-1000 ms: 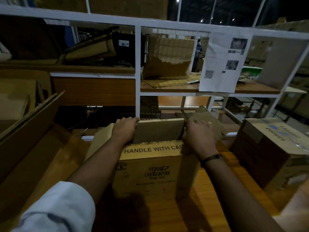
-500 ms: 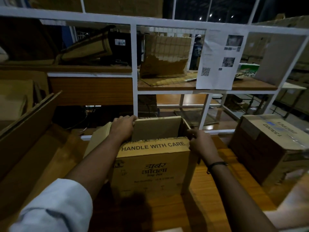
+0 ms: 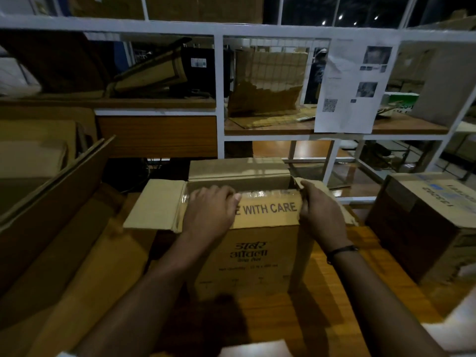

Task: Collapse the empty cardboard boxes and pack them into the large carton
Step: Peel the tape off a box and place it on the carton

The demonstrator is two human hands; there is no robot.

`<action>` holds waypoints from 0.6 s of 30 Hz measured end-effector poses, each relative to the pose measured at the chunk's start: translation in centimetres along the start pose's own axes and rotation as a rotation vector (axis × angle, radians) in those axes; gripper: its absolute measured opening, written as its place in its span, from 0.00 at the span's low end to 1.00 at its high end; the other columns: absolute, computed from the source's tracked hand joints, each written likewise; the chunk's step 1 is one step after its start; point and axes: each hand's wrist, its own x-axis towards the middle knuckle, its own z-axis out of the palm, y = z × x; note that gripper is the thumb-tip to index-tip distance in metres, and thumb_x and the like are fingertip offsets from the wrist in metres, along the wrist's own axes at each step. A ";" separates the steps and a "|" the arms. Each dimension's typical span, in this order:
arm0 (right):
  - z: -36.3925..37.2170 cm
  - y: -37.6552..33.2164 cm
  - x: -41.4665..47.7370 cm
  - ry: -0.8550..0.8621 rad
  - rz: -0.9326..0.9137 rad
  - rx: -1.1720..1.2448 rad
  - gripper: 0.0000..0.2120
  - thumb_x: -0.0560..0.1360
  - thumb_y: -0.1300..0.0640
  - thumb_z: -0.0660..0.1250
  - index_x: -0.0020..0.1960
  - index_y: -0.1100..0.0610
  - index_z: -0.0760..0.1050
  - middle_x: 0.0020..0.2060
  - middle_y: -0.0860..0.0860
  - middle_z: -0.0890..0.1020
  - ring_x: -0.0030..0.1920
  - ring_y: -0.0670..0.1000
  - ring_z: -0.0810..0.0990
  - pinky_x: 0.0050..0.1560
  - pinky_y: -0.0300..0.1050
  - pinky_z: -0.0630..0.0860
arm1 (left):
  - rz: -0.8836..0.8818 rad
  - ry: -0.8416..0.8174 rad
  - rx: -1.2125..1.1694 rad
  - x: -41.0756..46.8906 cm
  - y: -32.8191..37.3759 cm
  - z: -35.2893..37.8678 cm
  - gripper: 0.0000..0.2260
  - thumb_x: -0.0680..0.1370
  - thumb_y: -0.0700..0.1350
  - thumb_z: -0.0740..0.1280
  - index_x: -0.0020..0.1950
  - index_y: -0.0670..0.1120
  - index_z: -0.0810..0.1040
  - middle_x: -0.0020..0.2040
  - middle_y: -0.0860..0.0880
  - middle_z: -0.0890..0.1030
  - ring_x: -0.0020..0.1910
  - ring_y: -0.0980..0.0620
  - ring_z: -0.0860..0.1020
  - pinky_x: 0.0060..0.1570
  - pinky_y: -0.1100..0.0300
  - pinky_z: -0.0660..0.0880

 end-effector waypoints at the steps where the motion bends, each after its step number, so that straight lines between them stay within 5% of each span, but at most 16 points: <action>1: -0.6 -0.3 0.2 -0.008 -0.040 0.012 0.16 0.83 0.53 0.61 0.70 0.53 0.71 0.50 0.51 0.81 0.47 0.51 0.79 0.45 0.53 0.80 | 0.037 0.094 0.057 -0.1 -0.1 0.0 0.17 0.85 0.59 0.55 0.65 0.53 0.77 0.56 0.50 0.79 0.58 0.49 0.75 0.67 0.46 0.67; 4: -3.3 -1.3 0.8 0.039 -0.027 0.184 0.13 0.85 0.48 0.57 0.61 0.52 0.76 0.45 0.48 0.81 0.44 0.50 0.80 0.43 0.56 0.81 | 0.150 0.321 0.131 -0.4 0.4 -1.1 0.14 0.84 0.56 0.61 0.65 0.50 0.77 0.58 0.45 0.77 0.62 0.44 0.72 0.68 0.44 0.66; 7: -6.7 -2.5 1.7 0.032 0.031 0.319 0.25 0.84 0.40 0.56 0.43 0.58 0.80 0.35 0.56 0.82 0.37 0.58 0.82 0.39 0.64 0.81 | 0.246 0.415 0.114 -1.2 1.4 -4.2 0.15 0.84 0.57 0.59 0.56 0.49 0.81 0.48 0.48 0.80 0.47 0.50 0.75 0.48 0.53 0.71; 11: -8.9 -4.8 0.9 -0.353 0.012 0.147 0.21 0.83 0.43 0.59 0.42 0.55 0.81 0.36 0.55 0.83 0.38 0.57 0.83 0.43 0.59 0.82 | 0.032 0.039 0.033 -3.3 3.8 -8.7 0.22 0.86 0.61 0.51 0.50 0.53 0.81 0.36 0.52 0.78 0.33 0.55 0.76 0.30 0.60 0.71; 15: -8.1 -5.0 -1.5 -0.487 -0.019 0.153 0.14 0.83 0.44 0.60 0.51 0.49 0.81 0.45 0.50 0.84 0.45 0.50 0.82 0.43 0.51 0.82 | -0.049 -0.303 0.032 -5.0 3.9 -8.6 0.21 0.86 0.60 0.50 0.49 0.52 0.79 0.42 0.50 0.81 0.41 0.52 0.80 0.41 0.60 0.75; 18: -6.4 -5.0 -3.2 -0.590 -0.010 0.137 0.10 0.81 0.48 0.65 0.62 0.44 0.76 0.59 0.44 0.79 0.56 0.43 0.77 0.51 0.43 0.79 | -0.052 -0.452 0.045 -5.8 2.5 -7.1 0.18 0.85 0.59 0.57 0.70 0.53 0.74 0.65 0.51 0.79 0.62 0.52 0.76 0.63 0.53 0.73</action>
